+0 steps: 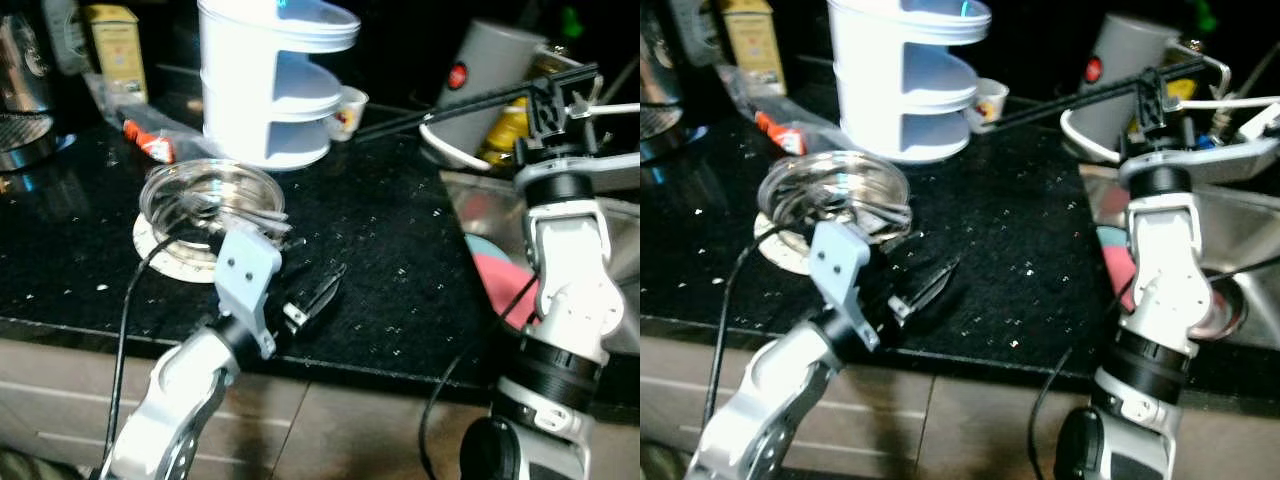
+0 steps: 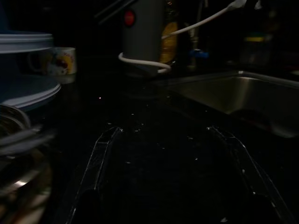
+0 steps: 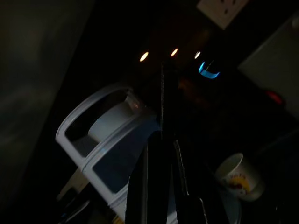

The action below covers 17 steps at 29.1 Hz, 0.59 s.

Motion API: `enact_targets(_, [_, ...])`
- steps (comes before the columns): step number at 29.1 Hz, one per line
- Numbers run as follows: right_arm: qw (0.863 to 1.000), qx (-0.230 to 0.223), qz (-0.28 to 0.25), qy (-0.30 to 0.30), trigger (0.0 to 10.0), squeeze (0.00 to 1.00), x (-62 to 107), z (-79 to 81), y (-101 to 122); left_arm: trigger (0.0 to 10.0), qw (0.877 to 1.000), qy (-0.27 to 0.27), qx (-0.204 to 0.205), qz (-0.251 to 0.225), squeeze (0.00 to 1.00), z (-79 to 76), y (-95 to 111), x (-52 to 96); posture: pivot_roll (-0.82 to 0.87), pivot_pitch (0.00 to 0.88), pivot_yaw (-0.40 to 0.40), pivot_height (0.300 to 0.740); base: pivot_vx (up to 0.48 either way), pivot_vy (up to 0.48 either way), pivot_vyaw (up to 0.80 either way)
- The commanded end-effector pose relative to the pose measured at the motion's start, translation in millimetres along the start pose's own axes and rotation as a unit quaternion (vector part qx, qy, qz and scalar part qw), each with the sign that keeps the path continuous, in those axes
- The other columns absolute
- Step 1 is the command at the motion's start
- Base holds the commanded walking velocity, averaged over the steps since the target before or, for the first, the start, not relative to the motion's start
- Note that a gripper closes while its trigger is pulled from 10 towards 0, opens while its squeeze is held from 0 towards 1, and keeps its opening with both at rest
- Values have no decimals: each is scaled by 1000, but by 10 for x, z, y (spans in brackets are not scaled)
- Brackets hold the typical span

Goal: Kitchen organization

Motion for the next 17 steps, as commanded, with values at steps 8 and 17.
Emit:
enact_targets(8, [1000, 24, -3, -13, 10000, 0, 21, -51, 35, 10000, 1000, -10, 6, 2, 0, -57, 5, -9, 163, 5, -166, 740, 0, -347, 0])
enact_targets(17, [946, 301, 43, -117, 10000, 0, 59, -448, -9, 10000, 1000, 10, 14, 1, 0, 7, -4, -25, 158, 3, -168, 740, 0, -145, 0])
Point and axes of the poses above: a point about 5 cm out from each wrist's last joint towards the gripper, its own x axis pointing back from the gripper into the wrist, its own y axis along the axis of the wrist's last joint, z = x × y, the point moved 5 cm from there along -x, pointing out of the wrist towards the gripper, and after that the axes turned 6 degrees about -x, right-handed, at the moved point
